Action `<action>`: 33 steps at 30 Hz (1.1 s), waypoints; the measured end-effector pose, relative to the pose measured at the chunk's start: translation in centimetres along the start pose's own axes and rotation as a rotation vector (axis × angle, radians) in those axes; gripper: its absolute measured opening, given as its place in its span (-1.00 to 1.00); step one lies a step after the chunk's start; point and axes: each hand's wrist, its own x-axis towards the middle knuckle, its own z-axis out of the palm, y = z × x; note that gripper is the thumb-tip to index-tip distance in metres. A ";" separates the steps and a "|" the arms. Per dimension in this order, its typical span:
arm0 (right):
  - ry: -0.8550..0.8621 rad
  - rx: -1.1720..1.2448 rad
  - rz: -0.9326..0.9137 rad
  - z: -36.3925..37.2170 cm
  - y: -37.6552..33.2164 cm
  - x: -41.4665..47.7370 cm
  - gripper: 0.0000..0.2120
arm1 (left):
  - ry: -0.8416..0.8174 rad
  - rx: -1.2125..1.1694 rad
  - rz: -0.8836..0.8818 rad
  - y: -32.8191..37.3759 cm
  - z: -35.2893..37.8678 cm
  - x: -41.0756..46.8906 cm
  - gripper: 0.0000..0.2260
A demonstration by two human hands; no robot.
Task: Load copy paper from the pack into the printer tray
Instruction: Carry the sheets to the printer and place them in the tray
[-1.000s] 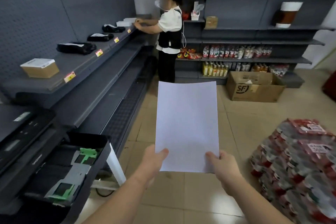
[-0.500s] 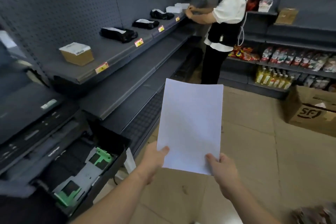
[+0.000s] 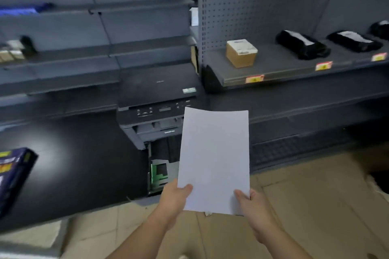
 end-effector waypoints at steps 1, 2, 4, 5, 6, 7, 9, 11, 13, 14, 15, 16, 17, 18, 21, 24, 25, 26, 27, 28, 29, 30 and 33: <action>-0.023 -0.040 -0.005 1.2 -0.4 1.0 -0.89 | 0.050 -0.021 -0.028 -0.3 -1.0 0.4 -0.82; -0.044 -0.074 -0.012 2.5 -0.7 1.9 -0.88 | 0.096 -0.039 -0.054 -0.7 -1.9 0.9 -0.82; -0.078 -0.144 -0.022 5.0 -1.0 3.6 -0.91 | 0.160 -0.065 -0.119 -1.6 -3.7 2.0 -0.82; -0.092 -0.183 -0.024 6.1 -1.1 4.3 -0.92 | 0.162 -0.074 -0.146 -1.9 -4.5 2.5 -0.81; -0.110 -0.220 -0.025 7.2 -1.1 5.0 -0.91 | 0.159 -0.079 -0.167 -2.3 -5.2 3.1 -0.79; -0.130 -0.254 -0.018 8.1 -1.0 5.7 -0.88 | 0.160 -0.073 -0.186 -2.7 -5.7 3.8 -0.77; -0.166 -0.296 0.011 9.6 -0.6 7.0 -0.86 | 0.200 -0.064 -0.241 -3.8 -6.7 5.3 -0.77; -0.184 -0.326 0.043 10.7 -0.2 7.8 -0.89 | 0.226 -0.063 -0.299 -4.8 -7.1 6.5 -0.76; -0.203 -0.348 0.085 11.3 0.4 8.6 -0.89 | 0.209 -0.065 -0.334 -5.8 -7.3 7.8 -0.72; -0.211 -0.354 0.107 11.5 0.6 9.0 -0.89 | 0.209 -0.062 -0.347 -6.3 -7.4 8.4 -0.71; -0.217 -0.364 0.129 11.7 0.8 9.4 -0.90 | 0.210 -0.058 -0.364 -6.6 -7.5 8.8 -0.71; -0.222 -0.372 0.146 11.8 0.9 9.9 -0.89 | 0.209 -0.063 -0.379 -6.9 -7.6 9.3 -0.71; -0.227 -0.385 0.157 11.8 1.0 10.4 -0.89 | 0.205 -0.073 -0.393 -7.1 -7.5 9.7 -0.71; -0.230 -0.396 0.165 11.9 1.0 10.9 -0.90 | 0.210 -0.085 -0.397 -7.4 -7.5 10.2 -0.72; -0.254 -0.389 0.205 12.1 0.6 12.9 -0.89 | 0.235 -0.100 -0.400 -7.2 -7.5 11.7 -0.77; -0.306 -0.341 0.281 12.6 0.0 15.1 -0.82 | 0.236 -0.120 -0.401 -6.7 -7.9 13.2 -0.80; -0.318 -0.327 0.306 12.8 -0.3 15.7 -0.82 | 0.237 -0.117 -0.403 -6.5 -8.1 13.7 -0.81; -0.322 -0.315 0.326 12.9 -0.5 16.2 -0.82 | 0.238 -0.113 -0.407 -6.3 -8.3 14.1 -0.83; -0.326 -0.307 0.335 13.1 -0.7 16.7 -0.83 | 0.239 -0.110 -0.412 -6.1 -8.4 14.5 -0.84; -0.329 -0.299 0.340 13.4 -0.9 17.1 -0.82 | 0.239 -0.104 -0.414 -6.0 -8.6 15.0 -0.85; -0.332 -0.293 0.343 13.6 -1.2 17.5 -0.82 | 0.238 -0.097 -0.415 -5.7 -8.6 15.4 -0.85; -0.333 -0.281 0.353 13.7 -1.4 17.7 -0.82 | 0.235 -0.090 -0.415 -5.5 -8.7 15.8 -0.85; -0.345 -0.268 0.366 14.1 -1.9 18.4 -0.81 | 0.238 -0.094 -0.418 -4.9 -8.7 16.8 -0.87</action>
